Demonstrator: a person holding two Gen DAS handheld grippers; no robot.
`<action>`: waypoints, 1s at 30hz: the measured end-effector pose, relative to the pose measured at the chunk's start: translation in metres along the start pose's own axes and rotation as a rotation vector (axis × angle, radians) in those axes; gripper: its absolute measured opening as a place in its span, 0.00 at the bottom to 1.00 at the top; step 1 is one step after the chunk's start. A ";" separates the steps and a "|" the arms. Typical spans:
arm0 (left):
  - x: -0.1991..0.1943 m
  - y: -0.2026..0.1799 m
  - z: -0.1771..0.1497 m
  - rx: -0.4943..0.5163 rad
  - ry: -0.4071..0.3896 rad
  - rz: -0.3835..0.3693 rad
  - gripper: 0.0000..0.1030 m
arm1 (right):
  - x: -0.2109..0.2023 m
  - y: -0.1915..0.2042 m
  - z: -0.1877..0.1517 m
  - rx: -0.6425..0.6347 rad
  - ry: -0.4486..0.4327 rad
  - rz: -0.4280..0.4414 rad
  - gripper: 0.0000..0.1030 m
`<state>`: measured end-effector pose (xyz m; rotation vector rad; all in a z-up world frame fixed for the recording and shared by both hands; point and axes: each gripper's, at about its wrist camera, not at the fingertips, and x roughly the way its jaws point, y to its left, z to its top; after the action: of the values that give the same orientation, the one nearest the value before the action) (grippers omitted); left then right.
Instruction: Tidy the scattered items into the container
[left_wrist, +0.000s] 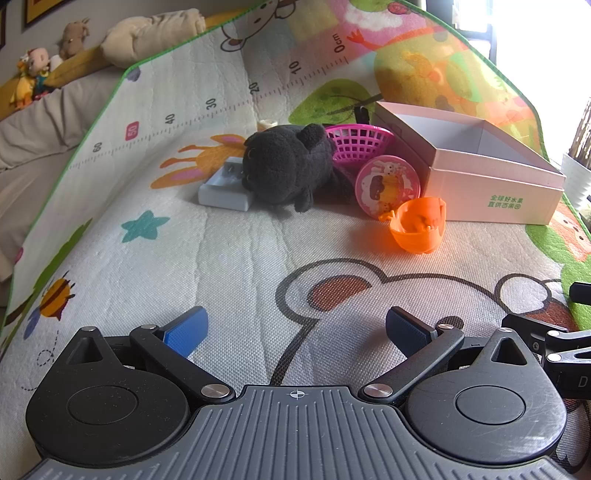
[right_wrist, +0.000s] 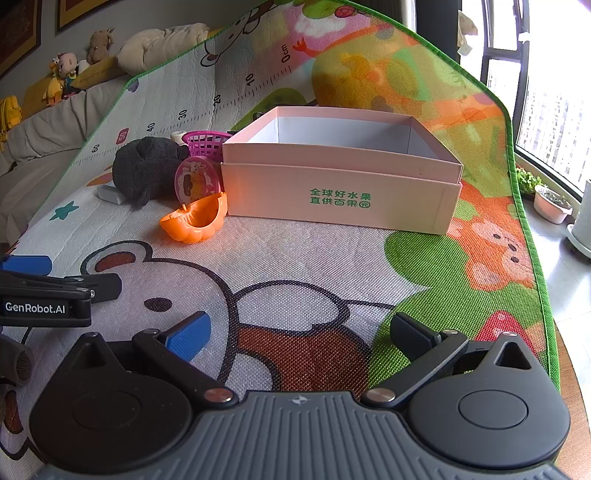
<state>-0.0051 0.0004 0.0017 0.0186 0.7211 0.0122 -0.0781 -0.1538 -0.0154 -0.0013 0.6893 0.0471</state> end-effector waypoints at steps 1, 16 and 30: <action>0.000 0.000 0.000 0.000 0.000 0.000 1.00 | 0.000 0.000 0.000 0.000 0.000 0.000 1.00; 0.000 0.000 0.000 0.000 -0.001 0.000 1.00 | 0.000 0.000 0.000 0.000 0.000 0.000 1.00; 0.001 0.000 0.000 0.000 -0.001 0.000 1.00 | 0.000 -0.001 0.000 0.001 0.000 0.000 1.00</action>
<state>-0.0047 0.0001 0.0013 0.0187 0.7199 0.0123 -0.0782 -0.1543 -0.0152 -0.0007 0.6893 0.0472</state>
